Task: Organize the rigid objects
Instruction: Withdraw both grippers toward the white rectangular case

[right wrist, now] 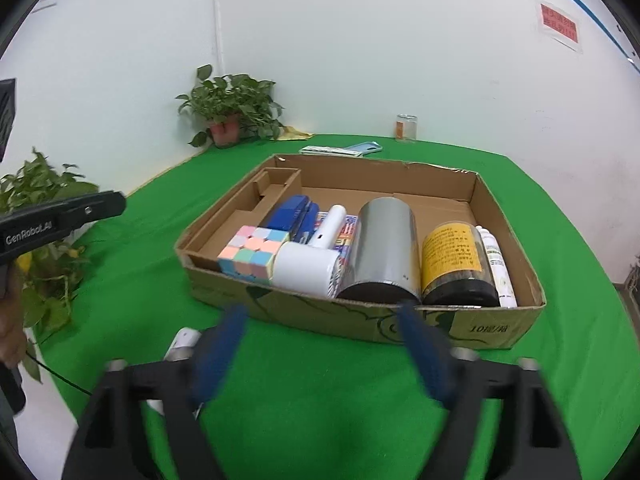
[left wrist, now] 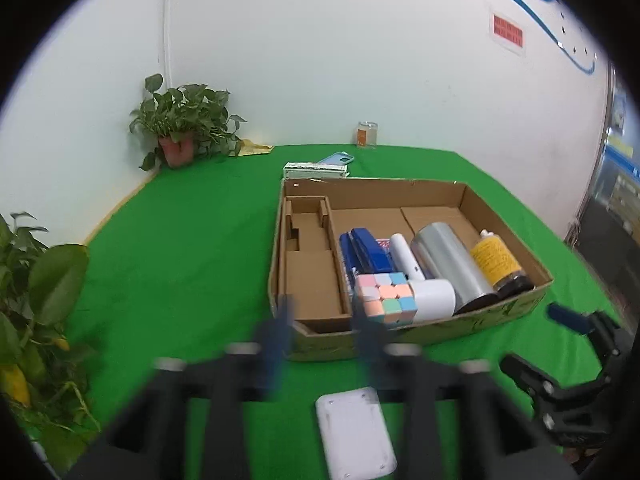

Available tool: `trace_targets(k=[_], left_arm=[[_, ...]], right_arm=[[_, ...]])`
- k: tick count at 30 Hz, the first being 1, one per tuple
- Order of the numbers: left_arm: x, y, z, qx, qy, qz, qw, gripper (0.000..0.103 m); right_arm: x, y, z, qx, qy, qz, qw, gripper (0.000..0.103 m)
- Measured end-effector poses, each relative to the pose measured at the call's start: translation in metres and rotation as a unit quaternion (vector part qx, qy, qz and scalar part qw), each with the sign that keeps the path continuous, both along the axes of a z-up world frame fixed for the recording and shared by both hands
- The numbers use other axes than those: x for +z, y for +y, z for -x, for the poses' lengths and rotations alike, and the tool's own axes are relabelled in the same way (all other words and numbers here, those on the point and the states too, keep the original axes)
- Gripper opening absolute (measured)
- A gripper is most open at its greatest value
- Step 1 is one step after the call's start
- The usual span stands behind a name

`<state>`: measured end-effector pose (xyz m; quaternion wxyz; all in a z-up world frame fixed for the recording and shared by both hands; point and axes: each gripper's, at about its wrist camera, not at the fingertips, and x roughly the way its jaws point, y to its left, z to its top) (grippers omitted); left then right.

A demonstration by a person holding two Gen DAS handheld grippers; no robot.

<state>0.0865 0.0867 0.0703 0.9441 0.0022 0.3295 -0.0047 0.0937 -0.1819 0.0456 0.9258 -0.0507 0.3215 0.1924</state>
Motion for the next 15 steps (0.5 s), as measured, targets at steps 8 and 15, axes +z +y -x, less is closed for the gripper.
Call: trace_targets(k=[8, 15], left_arm=[[-0.093, 0.016, -0.004, -0.019, 0.166, 0.128, 0.9776, 0.102], [-0.152, 0.006, -0.014, -0.020, 0.244, 0.219, 0.9446, 0.070]], right_arm=[[-0.031, 0.003, 0.030, 0.114, 0.104, -0.051, 0.987, 0.102], [-0.077, 0.014, 0.044, 0.151, 0.189, -0.057, 0.969, 0.099]])
